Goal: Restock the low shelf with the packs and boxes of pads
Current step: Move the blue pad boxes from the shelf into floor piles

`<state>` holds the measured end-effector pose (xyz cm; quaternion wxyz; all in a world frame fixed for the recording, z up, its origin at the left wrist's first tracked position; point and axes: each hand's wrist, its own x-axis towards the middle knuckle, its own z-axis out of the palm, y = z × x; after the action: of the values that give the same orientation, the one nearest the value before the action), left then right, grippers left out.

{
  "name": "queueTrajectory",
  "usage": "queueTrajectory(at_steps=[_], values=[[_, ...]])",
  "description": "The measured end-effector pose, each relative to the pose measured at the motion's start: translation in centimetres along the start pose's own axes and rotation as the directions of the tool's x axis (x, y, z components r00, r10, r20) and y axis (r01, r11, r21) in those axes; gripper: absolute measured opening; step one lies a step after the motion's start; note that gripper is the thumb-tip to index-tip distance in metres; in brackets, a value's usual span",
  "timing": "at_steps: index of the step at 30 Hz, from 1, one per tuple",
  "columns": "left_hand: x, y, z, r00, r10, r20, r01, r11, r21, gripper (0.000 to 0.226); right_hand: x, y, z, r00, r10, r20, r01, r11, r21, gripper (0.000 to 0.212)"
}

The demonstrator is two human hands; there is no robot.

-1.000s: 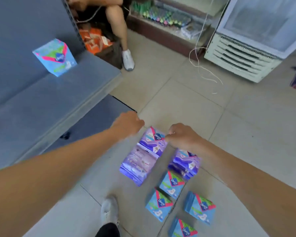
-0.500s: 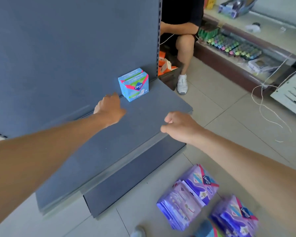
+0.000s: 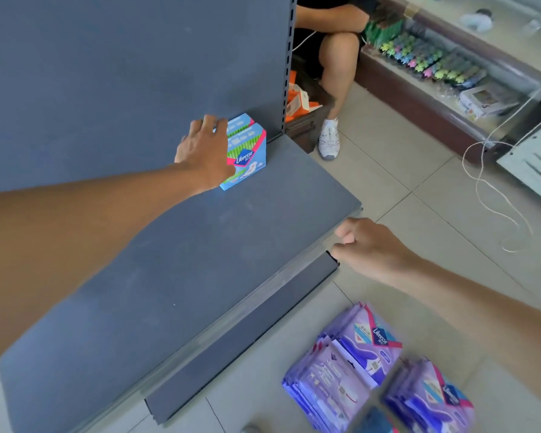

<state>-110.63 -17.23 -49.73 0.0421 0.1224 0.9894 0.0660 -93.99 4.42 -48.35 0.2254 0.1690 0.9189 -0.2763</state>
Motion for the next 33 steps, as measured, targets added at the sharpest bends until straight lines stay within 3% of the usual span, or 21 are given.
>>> queueTrajectory(at_steps=[3,7,14,21,23,25,27,29,31,33], values=[[1.0,-0.8,1.6,0.997,0.008,0.079,-0.010,1.000,0.020,0.097,0.4,1.5,-0.2,0.999,0.036,0.025,-0.035,0.999,-0.037,0.037],[0.9,-1.3,4.0,0.986,0.008,0.164,-0.020,0.997,0.073,0.099,1.3,2.8,-0.1,0.996,0.075,0.048,-0.074,0.997,-0.023,0.037],[0.5,-1.2,5.5,0.973,0.145,-0.177,-0.130,0.987,0.094,0.056,3.4,0.9,1.6,0.999,0.011,-0.043,-0.011,1.000,0.013,0.035],[0.2,-0.8,5.0,0.983,0.073,-0.170,-0.076,0.997,-0.012,0.054,6.9,-3.5,2.7,0.992,-0.040,-0.118,0.054,0.991,0.125,0.037],[0.0,-1.1,4.3,0.979,0.073,-0.190,-0.099,0.986,-0.131,0.053,7.9,-4.2,2.9,0.987,-0.063,-0.149,0.090,0.980,0.180,0.050],[-0.5,-1.4,3.6,0.976,0.103,-0.189,-0.150,0.955,-0.255,0.051,8.7,-4.7,2.9,0.973,-0.102,-0.206,0.152,0.957,0.245,0.077],[-1.3,-1.5,2.9,0.979,0.149,-0.138,-0.191,0.900,-0.391,0.048,9.0,-5.1,2.8,0.954,-0.138,-0.267,0.215,0.935,0.283,0.101],[-2.3,-1.4,2.5,0.974,0.210,-0.080,-0.221,0.826,-0.518,0.047,9.4,-5.3,2.6,0.949,-0.148,-0.278,0.244,0.903,0.353,0.111],[-2.9,-1.4,2.5,0.964,0.262,-0.047,-0.238,0.770,-0.592,0.048,9.6,-5.2,2.5,0.958,-0.158,-0.238,0.246,0.880,0.406,0.093],[-3.0,-1.5,2.5,0.958,0.284,-0.045,-0.250,0.743,-0.620,0.052,9.3,-5.0,2.3,0.954,-0.203,-0.222,0.275,0.889,0.367,0.055]])
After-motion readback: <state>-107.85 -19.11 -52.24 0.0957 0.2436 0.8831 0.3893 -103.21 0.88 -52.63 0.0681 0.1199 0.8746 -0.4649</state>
